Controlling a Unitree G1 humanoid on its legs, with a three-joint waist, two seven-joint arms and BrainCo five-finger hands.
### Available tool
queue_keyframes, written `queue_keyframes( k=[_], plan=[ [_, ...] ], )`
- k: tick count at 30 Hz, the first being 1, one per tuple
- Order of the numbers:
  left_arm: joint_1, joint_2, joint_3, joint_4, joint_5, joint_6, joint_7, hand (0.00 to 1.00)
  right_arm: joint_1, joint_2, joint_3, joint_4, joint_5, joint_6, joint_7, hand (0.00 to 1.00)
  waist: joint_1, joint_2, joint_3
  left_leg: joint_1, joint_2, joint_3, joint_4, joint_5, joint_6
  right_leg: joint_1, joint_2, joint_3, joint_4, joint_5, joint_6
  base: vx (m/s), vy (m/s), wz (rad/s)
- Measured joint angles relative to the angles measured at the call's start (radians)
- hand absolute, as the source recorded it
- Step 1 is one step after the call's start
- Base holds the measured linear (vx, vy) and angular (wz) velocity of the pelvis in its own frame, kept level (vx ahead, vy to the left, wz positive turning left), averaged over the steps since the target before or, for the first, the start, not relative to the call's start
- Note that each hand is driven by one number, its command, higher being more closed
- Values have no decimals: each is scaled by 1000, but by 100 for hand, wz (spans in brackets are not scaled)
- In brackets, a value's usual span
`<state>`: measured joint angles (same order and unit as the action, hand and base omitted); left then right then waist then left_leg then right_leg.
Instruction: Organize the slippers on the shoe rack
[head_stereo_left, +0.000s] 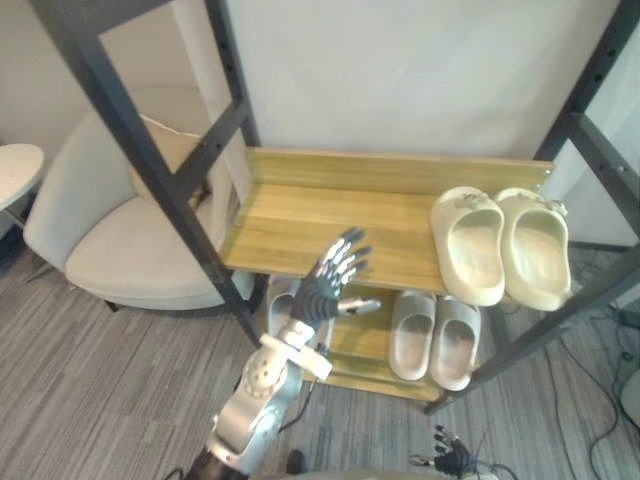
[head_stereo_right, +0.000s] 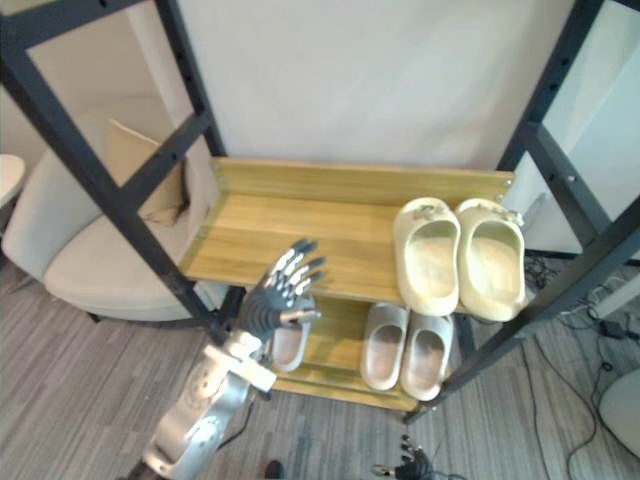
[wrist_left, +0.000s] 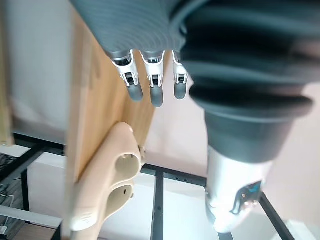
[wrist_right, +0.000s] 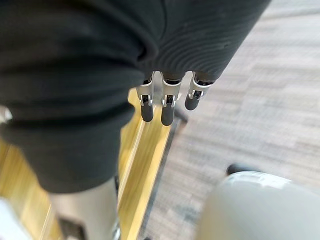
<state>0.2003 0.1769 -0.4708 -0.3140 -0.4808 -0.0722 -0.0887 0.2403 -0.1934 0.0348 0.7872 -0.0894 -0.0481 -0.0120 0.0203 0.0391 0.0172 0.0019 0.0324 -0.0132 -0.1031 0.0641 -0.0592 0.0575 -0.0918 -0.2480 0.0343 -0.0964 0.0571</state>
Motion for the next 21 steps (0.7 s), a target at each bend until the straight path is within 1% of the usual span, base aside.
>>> queue_keyframes(
  k=[1,2,3,4,7,12,14,15,17,18,20,21],
  plan=[
    [54,14,1,-9,-18,8,-18,0,-6,1,0,18,0,-4,0,0,13,-4,-4,1,-2,-6,0,0,1,2,-2,-10,9,-8,-1,-15,-4,19],
    [64,17,2,-10,-23,11,-25,0,-6,1,0,20,0,-4,0,0,15,-4,-5,1,-3,-8,0,1,1,2,-3,-13,11,-10,0,-6,-10,33],
    [121,33,4,-10,-36,18,-54,0,-6,0,1,25,-10,-4,0,0,34,-5,-9,7,-7,-26,0,3,3,16,-5,-31,13,-16,2,-6,-9,26],
    [153,43,9,-10,-39,20,-66,0,-6,1,3,29,-21,-4,0,0,42,-5,-11,11,-8,-28,0,3,3,19,-6,-36,15,-20,2,-2,-10,25],
    [240,47,48,-9,-43,37,-94,0,-25,6,8,38,-28,-4,0,0,43,-4,-11,18,-13,-50,0,3,3,36,-10,-58,14,-30,5,8,-15,21],
    [295,45,105,18,-40,36,-113,0,-41,28,7,40,-28,-4,-3,0,53,-5,-11,18,-14,-56,0,3,3,42,-11,-67,14,-33,5,15,-12,6],
    [304,42,133,102,-18,36,-113,0,-52,42,7,56,-28,-5,-4,0,62,-5,-11,18,-15,-55,0,3,3,44,-11,-67,13,-33,5,38,-12,0],
    [304,41,136,111,-14,36,-113,0,-52,42,7,56,-28,-5,-4,0,64,-5,-11,18,-15,-55,0,3,3,44,-11,-67,13,-33,5,0,0,0],
    [303,28,172,195,59,35,-111,0,-54,45,7,56,-28,-5,-6,0,70,-8,-10,18,-19,-57,0,2,3,46,-14,-68,12,-34,7,23,-2,3],
    [302,24,178,206,70,35,-110,0,-55,45,7,56,-28,-5,-6,0,70,-8,-10,18,-19,-57,0,2,3,46,-14,-69,12,-35,7,13,1,4],
    [275,-22,228,341,148,33,-99,0,-63,48,7,56,-28,-5,-7,0,71,-9,-11,19,-23,-59,0,2,3,48,-18,-71,13,-36,9,-4,4,4],
    [270,-28,234,365,155,34,-93,0,-65,49,7,56,-28,-5,-7,0,71,-10,-11,19,-23,-59,0,2,4,48,-18,-71,13,-36,9,0,0,0]
  ],
)
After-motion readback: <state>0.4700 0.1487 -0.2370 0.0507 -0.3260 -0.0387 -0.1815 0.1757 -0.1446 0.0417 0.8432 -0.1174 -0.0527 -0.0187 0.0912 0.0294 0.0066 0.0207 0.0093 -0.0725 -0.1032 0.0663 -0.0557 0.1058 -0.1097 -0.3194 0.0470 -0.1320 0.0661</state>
